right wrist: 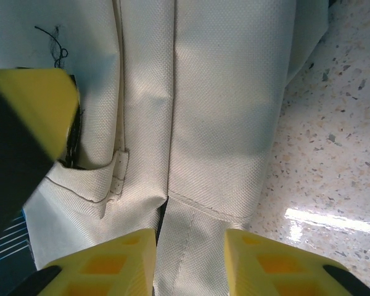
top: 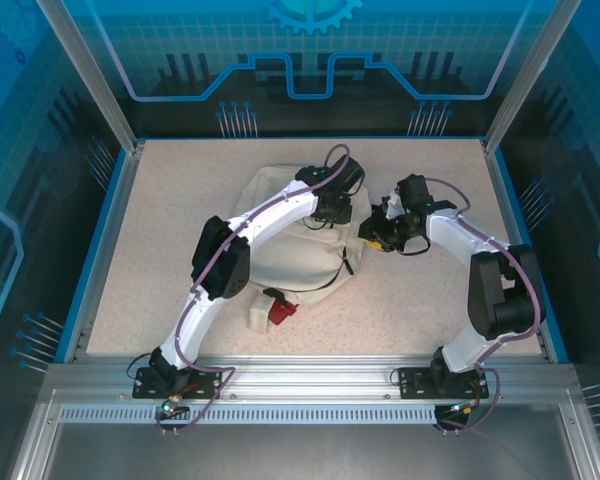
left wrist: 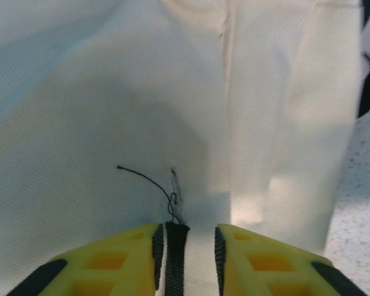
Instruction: Pack the student bag
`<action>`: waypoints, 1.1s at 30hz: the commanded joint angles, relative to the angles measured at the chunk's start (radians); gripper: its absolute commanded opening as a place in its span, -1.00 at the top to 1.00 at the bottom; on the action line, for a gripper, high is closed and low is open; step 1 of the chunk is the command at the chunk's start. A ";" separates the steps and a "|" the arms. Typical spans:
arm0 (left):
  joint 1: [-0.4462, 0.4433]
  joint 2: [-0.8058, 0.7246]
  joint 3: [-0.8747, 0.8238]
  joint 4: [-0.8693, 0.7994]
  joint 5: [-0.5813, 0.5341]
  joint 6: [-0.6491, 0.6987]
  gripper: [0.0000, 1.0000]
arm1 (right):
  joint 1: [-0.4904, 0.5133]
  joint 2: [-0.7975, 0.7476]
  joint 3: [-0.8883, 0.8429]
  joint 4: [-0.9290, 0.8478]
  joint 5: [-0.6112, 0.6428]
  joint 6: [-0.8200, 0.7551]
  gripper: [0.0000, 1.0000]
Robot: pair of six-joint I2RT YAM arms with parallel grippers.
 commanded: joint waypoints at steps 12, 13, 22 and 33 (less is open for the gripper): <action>-0.006 -0.003 0.019 -0.059 -0.079 0.026 0.89 | 0.012 -0.016 0.034 0.009 0.006 0.041 0.27; -0.006 -0.018 0.013 -0.052 -0.082 0.027 0.96 | 0.015 -0.014 0.037 0.018 0.004 0.049 0.26; -0.002 -0.196 -0.171 0.092 -0.066 0.027 1.00 | 0.064 0.036 0.092 0.094 -0.018 0.115 0.07; 0.012 -0.268 -0.300 0.193 0.002 -0.004 1.00 | 0.083 0.179 0.198 0.107 -0.069 0.152 0.11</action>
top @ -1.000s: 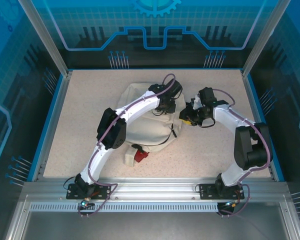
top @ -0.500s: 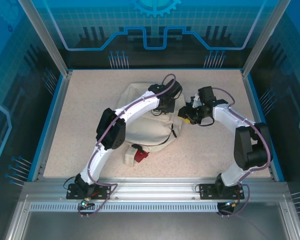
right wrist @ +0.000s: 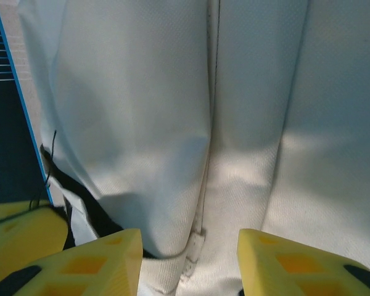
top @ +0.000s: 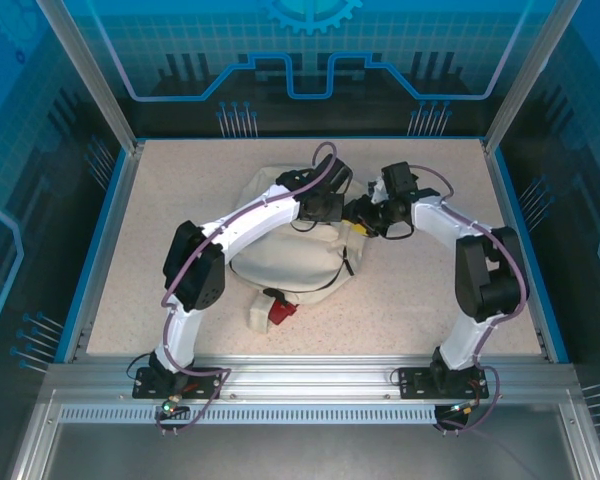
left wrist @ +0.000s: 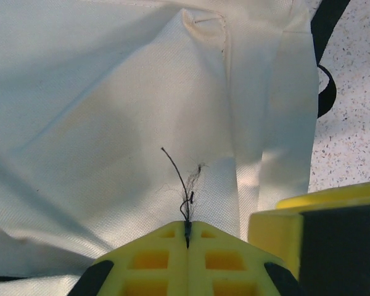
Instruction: Pack the student bag
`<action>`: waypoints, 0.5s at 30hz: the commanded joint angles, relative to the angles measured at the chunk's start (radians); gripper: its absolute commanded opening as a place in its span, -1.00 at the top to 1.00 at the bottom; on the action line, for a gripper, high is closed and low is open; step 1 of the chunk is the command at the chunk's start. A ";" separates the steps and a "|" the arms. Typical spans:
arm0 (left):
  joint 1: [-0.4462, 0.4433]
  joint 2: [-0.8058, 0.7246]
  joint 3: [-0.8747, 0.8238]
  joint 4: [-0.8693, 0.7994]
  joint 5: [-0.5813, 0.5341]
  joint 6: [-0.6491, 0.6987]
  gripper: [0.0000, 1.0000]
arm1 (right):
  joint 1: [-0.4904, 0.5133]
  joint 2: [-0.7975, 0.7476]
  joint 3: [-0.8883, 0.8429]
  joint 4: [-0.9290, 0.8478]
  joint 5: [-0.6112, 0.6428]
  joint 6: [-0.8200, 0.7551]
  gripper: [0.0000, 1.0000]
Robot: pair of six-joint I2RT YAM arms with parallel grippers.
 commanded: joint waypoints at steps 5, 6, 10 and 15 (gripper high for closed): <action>0.009 -0.032 -0.037 0.035 0.025 -0.019 1.00 | 0.034 0.086 0.084 0.004 -0.077 0.011 0.26; 0.009 -0.034 -0.039 0.035 0.022 -0.019 1.00 | 0.037 0.094 0.091 -0.002 -0.078 0.011 0.30; 0.011 -0.039 -0.045 0.028 0.008 -0.011 1.00 | 0.043 0.109 0.096 -0.022 -0.057 0.009 0.45; 0.017 -0.043 -0.054 0.010 -0.042 0.008 1.00 | 0.044 0.102 0.091 -0.047 -0.015 -0.003 0.79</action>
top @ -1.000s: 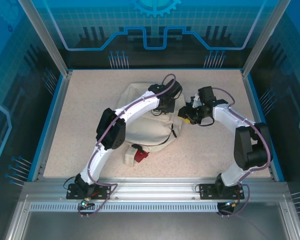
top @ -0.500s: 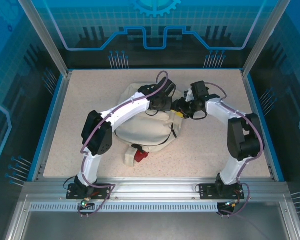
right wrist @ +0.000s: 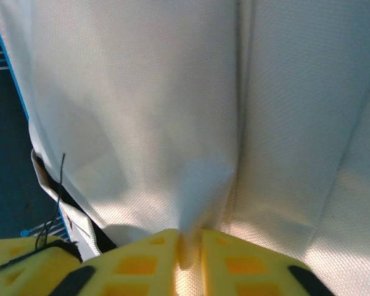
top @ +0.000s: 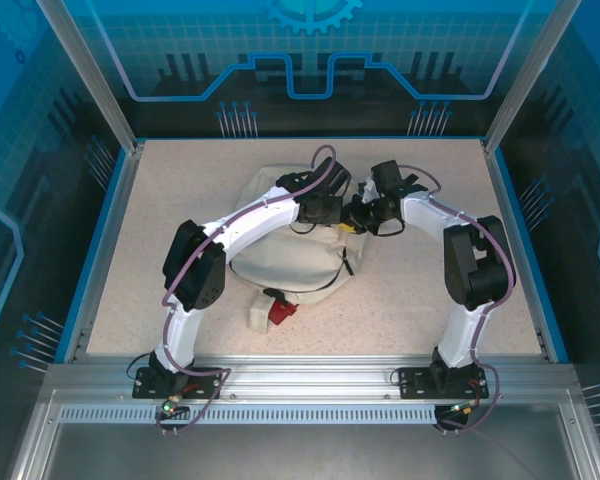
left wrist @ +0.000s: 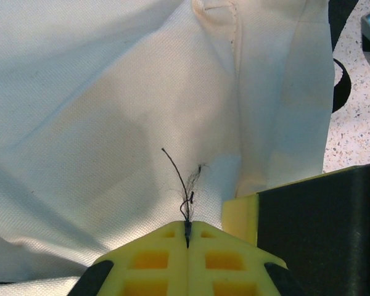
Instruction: Pack the student bag
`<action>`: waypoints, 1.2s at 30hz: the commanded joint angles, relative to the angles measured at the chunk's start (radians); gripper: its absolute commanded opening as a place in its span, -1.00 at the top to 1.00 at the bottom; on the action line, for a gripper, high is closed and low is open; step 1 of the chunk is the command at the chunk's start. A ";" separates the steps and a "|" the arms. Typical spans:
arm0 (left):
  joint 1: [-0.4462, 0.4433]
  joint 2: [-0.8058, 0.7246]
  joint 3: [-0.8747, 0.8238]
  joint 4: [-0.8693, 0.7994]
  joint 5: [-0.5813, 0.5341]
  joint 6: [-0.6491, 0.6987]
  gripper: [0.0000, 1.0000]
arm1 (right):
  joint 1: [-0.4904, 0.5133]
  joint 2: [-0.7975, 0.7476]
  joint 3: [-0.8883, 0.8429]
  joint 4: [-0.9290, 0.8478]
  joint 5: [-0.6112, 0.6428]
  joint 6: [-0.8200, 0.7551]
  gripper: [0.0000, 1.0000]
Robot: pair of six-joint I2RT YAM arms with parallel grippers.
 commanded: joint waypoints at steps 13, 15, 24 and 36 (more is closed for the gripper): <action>0.152 -0.100 -0.124 -0.033 -0.141 0.090 1.00 | 0.015 -0.022 0.039 -0.162 0.251 -0.044 1.00; 0.179 -0.109 -0.144 -0.028 -0.144 0.095 1.00 | 0.015 -0.022 0.038 -0.169 0.273 -0.039 1.00; 0.294 -0.133 -0.195 -0.014 -0.160 0.120 1.00 | 0.016 -0.016 0.062 -0.195 0.306 -0.043 1.00; 0.344 -0.073 -0.108 -0.060 -0.195 0.088 1.00 | 0.039 0.089 0.238 -0.231 0.347 -0.113 1.00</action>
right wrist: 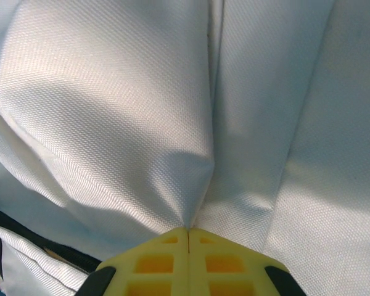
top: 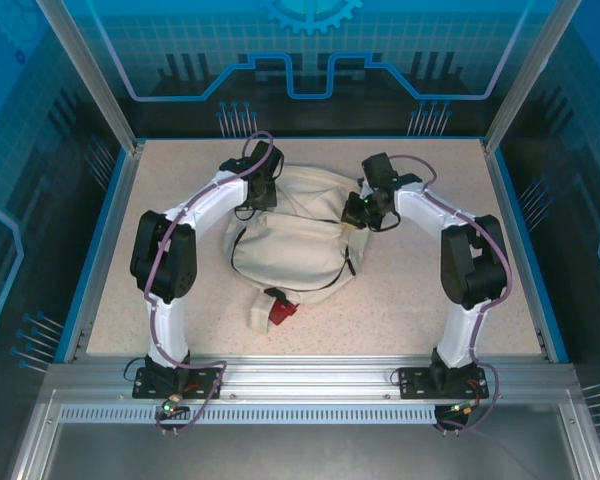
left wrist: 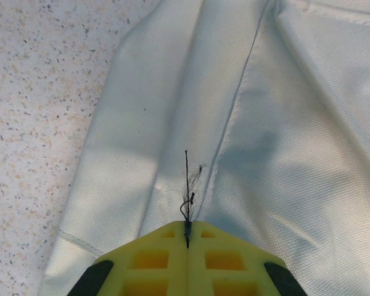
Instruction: Pack the student bag
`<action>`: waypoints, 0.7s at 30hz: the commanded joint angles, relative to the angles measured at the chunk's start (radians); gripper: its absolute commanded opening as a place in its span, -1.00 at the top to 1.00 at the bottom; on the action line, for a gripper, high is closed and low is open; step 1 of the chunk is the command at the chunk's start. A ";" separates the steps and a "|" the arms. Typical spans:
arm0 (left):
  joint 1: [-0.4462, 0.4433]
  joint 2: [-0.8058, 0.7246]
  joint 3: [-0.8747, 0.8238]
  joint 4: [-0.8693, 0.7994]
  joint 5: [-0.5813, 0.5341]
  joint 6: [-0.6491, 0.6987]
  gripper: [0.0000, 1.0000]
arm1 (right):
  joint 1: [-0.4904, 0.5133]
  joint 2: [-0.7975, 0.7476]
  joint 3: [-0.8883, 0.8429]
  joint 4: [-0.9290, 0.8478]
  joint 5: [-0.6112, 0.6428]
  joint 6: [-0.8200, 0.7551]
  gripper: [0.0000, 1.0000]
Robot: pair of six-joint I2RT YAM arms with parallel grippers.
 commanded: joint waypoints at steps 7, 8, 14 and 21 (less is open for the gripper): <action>0.027 -0.005 0.088 -0.064 -0.047 -0.005 0.11 | -0.009 0.077 0.179 -0.050 0.084 -0.093 1.00; 0.027 -0.022 0.077 -0.064 -0.036 -0.004 0.00 | -0.007 0.060 0.172 -0.051 0.072 -0.104 0.81; 0.027 -0.182 -0.038 -0.060 0.112 -0.004 -0.56 | 0.018 -0.140 0.052 -0.115 0.099 -0.138 -0.33; 0.026 -0.437 -0.301 -0.026 0.276 -0.063 -0.80 | 0.161 -0.435 -0.202 -0.189 0.225 -0.105 -0.45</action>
